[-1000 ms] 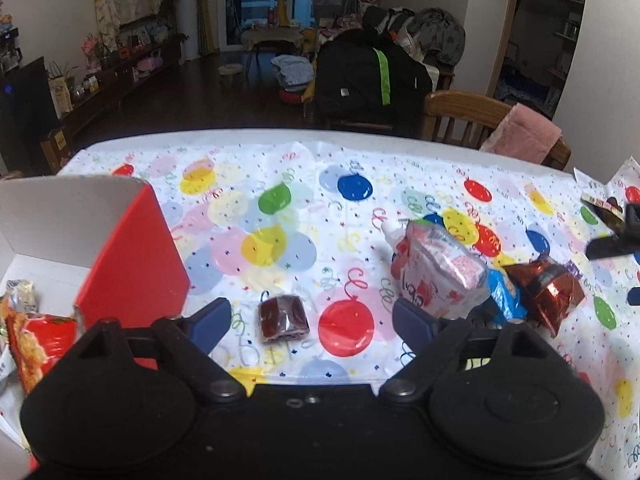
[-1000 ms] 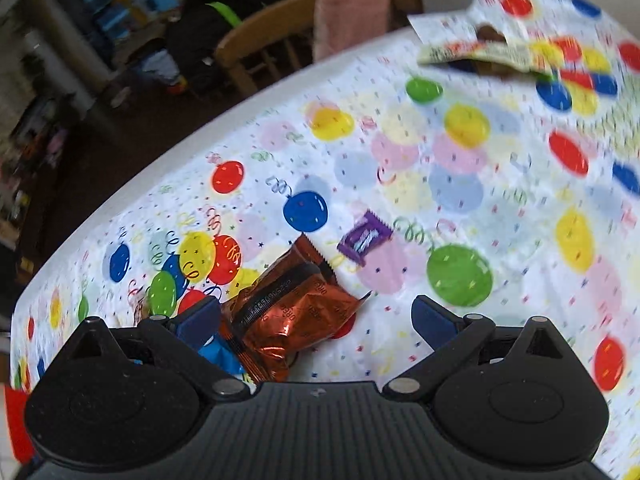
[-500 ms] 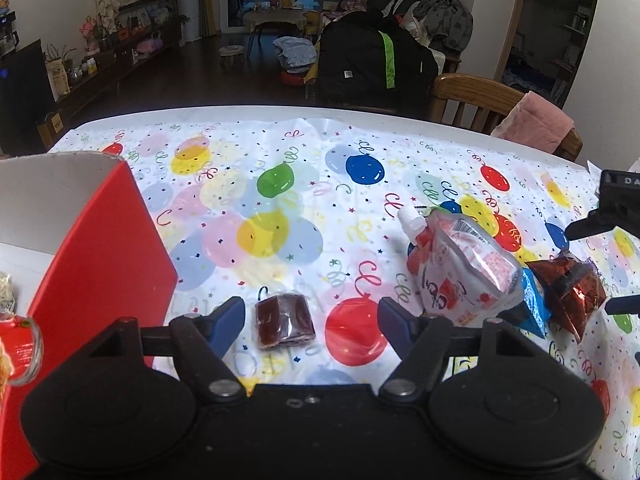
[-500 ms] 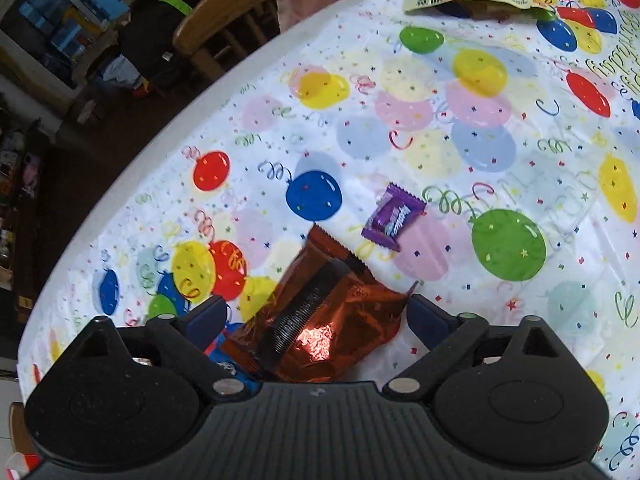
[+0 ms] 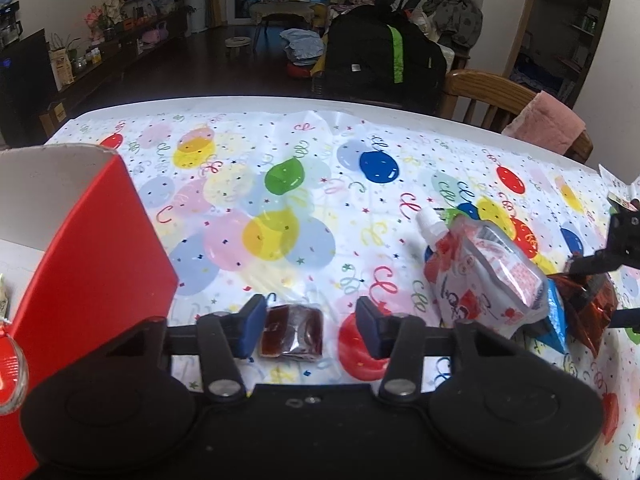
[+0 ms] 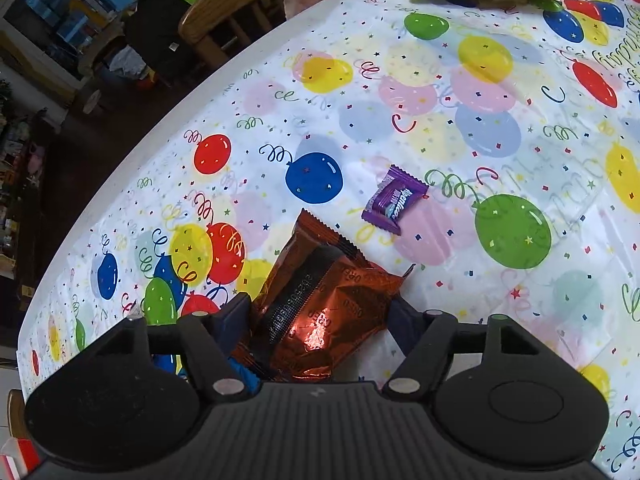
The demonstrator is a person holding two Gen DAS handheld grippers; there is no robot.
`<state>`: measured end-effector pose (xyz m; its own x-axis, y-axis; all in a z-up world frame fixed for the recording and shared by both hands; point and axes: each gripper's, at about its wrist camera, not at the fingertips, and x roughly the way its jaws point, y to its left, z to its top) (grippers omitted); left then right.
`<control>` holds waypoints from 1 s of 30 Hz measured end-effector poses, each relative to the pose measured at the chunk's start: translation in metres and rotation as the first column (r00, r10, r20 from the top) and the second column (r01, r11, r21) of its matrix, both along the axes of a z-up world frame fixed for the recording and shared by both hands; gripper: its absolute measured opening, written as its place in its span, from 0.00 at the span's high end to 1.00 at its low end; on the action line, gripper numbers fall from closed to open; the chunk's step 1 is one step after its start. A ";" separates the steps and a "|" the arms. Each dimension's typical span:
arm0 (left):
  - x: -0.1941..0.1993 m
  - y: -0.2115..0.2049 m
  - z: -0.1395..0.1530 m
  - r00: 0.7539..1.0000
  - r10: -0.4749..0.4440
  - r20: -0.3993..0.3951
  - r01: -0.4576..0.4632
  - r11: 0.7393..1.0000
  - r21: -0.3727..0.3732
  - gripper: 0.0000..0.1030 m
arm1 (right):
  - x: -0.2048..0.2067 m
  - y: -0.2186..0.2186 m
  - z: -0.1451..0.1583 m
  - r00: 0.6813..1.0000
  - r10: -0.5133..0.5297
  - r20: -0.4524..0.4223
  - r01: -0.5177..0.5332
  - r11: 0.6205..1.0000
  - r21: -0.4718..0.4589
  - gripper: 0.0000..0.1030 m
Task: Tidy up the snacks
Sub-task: 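Grasp the brown square candy with the left tool while the right tool grasps the orange foil bag, then carry the brown candy and orange foil bag over the white box with both tools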
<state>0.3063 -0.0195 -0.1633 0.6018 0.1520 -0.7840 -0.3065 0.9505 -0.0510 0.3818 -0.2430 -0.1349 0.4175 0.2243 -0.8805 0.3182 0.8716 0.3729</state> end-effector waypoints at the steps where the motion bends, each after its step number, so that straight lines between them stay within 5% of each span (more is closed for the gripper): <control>1: 0.000 0.000 0.000 1.000 0.004 -0.004 -0.004 1.000 0.013 0.63 | -0.001 -0.001 0.000 1.000 0.002 0.005 -0.002 1.000 0.001 0.33; 3: 0.000 0.001 -0.001 1.000 0.008 -0.014 -0.007 0.999 0.042 0.72 | -0.004 -0.002 0.001 1.000 0.007 0.013 -0.007 1.000 0.001 0.37; 30: -0.057 -0.007 0.019 0.999 -0.054 -0.002 0.054 0.997 -0.051 0.73 | -0.089 -0.023 0.054 0.975 0.172 0.142 -0.179 0.983 0.035 0.45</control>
